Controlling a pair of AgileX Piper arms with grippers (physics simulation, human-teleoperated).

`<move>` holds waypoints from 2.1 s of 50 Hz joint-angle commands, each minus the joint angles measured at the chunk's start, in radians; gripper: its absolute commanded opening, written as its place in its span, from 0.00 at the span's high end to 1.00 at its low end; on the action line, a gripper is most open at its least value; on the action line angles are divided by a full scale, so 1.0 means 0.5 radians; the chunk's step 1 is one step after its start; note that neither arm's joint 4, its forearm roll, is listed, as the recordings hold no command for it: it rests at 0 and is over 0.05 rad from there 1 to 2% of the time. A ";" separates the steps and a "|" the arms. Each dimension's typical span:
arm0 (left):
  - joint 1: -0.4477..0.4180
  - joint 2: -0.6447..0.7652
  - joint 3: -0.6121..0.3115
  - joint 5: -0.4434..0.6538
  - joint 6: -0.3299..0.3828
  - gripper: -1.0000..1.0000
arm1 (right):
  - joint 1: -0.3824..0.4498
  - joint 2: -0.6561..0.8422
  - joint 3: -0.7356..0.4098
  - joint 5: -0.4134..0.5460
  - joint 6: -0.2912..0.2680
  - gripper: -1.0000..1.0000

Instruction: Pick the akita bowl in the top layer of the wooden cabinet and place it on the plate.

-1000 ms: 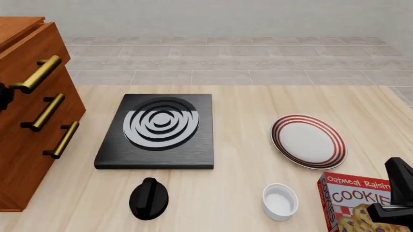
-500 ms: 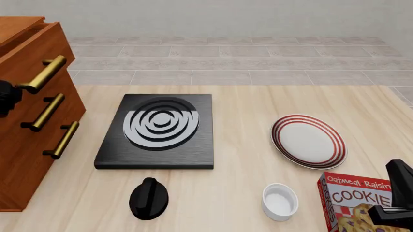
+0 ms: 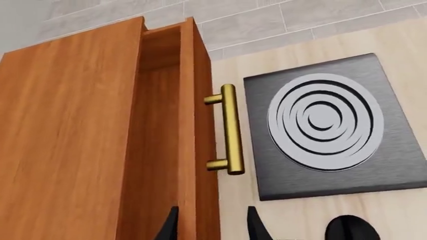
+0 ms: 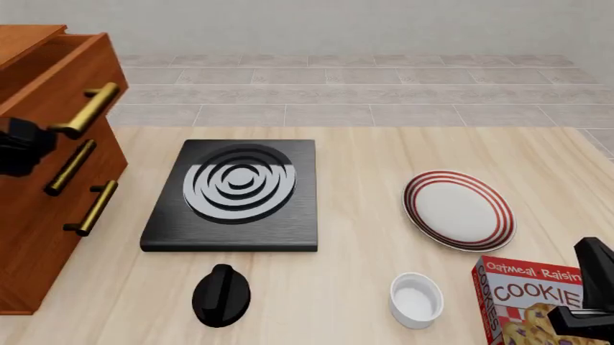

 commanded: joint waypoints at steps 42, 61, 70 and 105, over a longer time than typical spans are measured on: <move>-0.466 0.159 -0.099 0.032 -0.048 0.00 | -0.006 0.017 0.001 -0.024 0.014 1.00; -0.578 0.209 -0.096 -0.023 -0.083 0.00 | -0.010 0.028 0.000 -0.033 0.025 1.00; -0.639 0.233 -0.114 -0.037 -0.104 0.00 | -0.010 -0.012 -0.001 0.007 0.027 1.00; -0.848 0.340 -0.214 -0.090 -0.157 0.00 | -0.012 -0.002 0.001 -0.008 0.035 1.00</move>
